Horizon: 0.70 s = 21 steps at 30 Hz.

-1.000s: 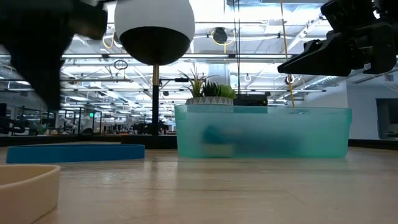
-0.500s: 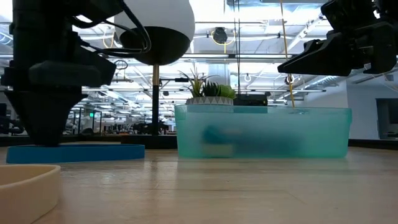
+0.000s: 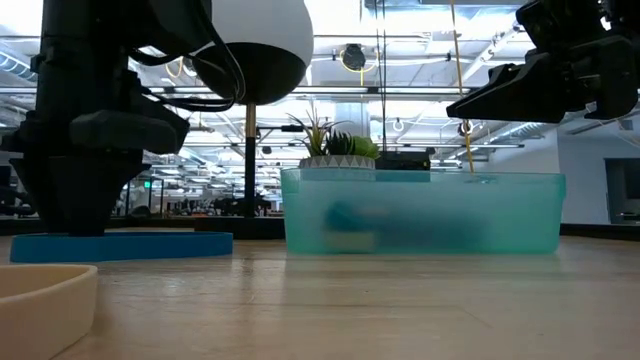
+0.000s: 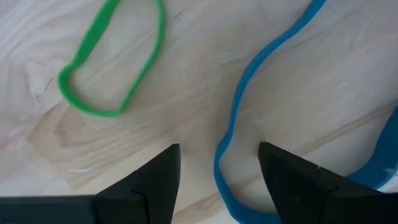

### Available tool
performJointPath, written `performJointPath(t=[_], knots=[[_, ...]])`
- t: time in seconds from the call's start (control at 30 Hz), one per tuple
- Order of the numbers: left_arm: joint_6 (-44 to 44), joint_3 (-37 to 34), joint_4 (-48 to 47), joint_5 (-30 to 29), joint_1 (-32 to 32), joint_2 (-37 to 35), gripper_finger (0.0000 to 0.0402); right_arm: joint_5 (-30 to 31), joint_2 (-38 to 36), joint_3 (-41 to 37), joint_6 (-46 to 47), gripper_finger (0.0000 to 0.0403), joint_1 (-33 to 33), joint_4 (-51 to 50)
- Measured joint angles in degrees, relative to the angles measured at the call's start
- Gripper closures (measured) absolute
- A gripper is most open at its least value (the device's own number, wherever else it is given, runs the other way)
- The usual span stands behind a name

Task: Pick and place rubber bands into bin
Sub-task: Put the blue rubber band into the blue bin

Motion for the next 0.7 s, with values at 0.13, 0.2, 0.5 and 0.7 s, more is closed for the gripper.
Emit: performJointPath(t=[0.13,0.2,0.5,0.7], knots=[[0.7,0.0,0.9,0.0,0.0,0.1,0.0214,0.0,0.0,0.0,0.0,0.0261,0.0,-0.1],[1.5,-0.1,1.5,0.1,0.0,0.1,0.0246,0.0,0.0,0.0,0.0,0.0261,0.0,-0.1],[11.8,-0.1,3.3,-1.1,-0.2,0.2,0.0391,0.0,0.0,0.0,0.0,0.0261,0.0,-0.2],[19.6,0.0,3.0,-0.9,-0.4,0.2,0.0395,0.0,0.0,0.0,0.0,0.0261,0.0,-0.2]])
